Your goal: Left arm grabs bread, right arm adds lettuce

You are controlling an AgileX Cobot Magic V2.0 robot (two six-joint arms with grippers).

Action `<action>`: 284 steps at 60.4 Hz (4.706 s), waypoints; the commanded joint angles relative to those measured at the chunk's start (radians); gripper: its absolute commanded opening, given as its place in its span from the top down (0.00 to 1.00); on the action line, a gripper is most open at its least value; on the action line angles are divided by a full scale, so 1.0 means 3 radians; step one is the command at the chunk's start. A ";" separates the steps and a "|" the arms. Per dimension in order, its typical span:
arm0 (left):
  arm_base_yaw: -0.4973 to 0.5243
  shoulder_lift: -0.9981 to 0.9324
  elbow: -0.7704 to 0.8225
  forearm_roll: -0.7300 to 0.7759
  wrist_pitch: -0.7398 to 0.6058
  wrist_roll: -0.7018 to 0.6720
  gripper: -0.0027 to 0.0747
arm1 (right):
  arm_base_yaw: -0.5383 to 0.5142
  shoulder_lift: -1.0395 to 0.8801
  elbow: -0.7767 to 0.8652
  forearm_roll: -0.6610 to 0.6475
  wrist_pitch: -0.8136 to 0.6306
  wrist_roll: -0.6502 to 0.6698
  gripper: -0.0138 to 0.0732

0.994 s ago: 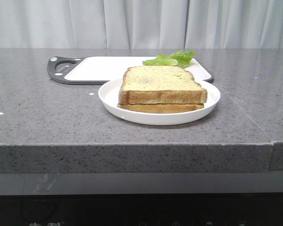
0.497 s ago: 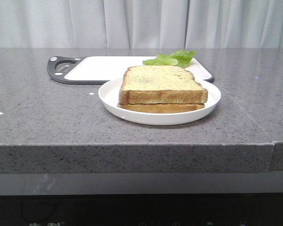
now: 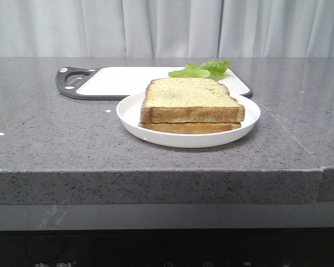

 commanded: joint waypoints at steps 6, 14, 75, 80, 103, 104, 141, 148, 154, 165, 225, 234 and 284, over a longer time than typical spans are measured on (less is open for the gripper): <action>0.0007 0.0326 -0.0119 -0.0025 0.0199 -0.0016 0.99 | -0.0020 0.0427 -0.0122 0.0002 -0.0040 -0.0017 0.92; 0.0007 0.0480 -0.0119 -0.0025 0.0225 -0.0016 0.99 | -0.0020 0.0637 -0.0122 0.0002 0.0041 -0.0017 0.92; -0.1091 0.2291 -0.0594 -0.1471 0.0258 0.0681 0.37 | -0.0020 0.1007 -0.0122 0.0002 0.0158 -0.0022 0.41; -0.1262 0.2555 -0.0747 -0.1593 0.0258 0.0681 0.37 | -0.0020 0.1007 -0.0122 0.0002 0.0158 -0.0022 0.41; -0.1594 0.3685 -0.1546 -0.1893 0.0651 0.0681 0.37 | -0.0020 0.1007 -0.0122 0.0002 0.0158 -0.0022 0.41; -0.1594 0.3735 -0.1579 -0.1905 0.0665 0.0681 0.37 | -0.0020 0.1007 -0.0122 0.0002 0.0158 -0.0022 0.41; -0.1594 0.4381 -0.1885 -0.2324 0.0668 0.0681 0.38 | -0.0020 0.1007 -0.0122 0.0002 0.0161 -0.0022 0.41; -0.1594 0.4419 -0.1885 -0.2324 0.0668 0.0681 0.43 | -0.0020 0.1007 -0.0122 0.0002 0.0164 -0.0022 0.41; -0.1594 0.4419 -0.1885 -0.2324 0.0667 0.0681 0.53 | -0.0020 0.1007 -0.0122 0.0002 0.0174 -0.0022 0.41; -0.1594 0.4419 -0.1885 -0.2318 0.0667 0.0681 0.73 | -0.0020 0.1007 -0.0122 0.0002 0.0191 -0.0022 0.41; -0.1594 0.3503 -0.1885 -0.1860 0.0705 0.0681 0.99 | -0.0020 0.1007 -0.0122 0.0002 0.0145 -0.0022 0.41; -0.1531 0.3053 -0.1861 -0.1516 0.0764 0.0575 0.99 | -0.0020 0.1007 -0.0122 0.0002 0.0117 -0.0022 0.41; -0.0198 0.1008 -0.0585 -0.0629 0.1029 0.0214 0.99 | -0.0017 0.1947 -0.0531 0.0625 -0.0053 -0.0227 0.26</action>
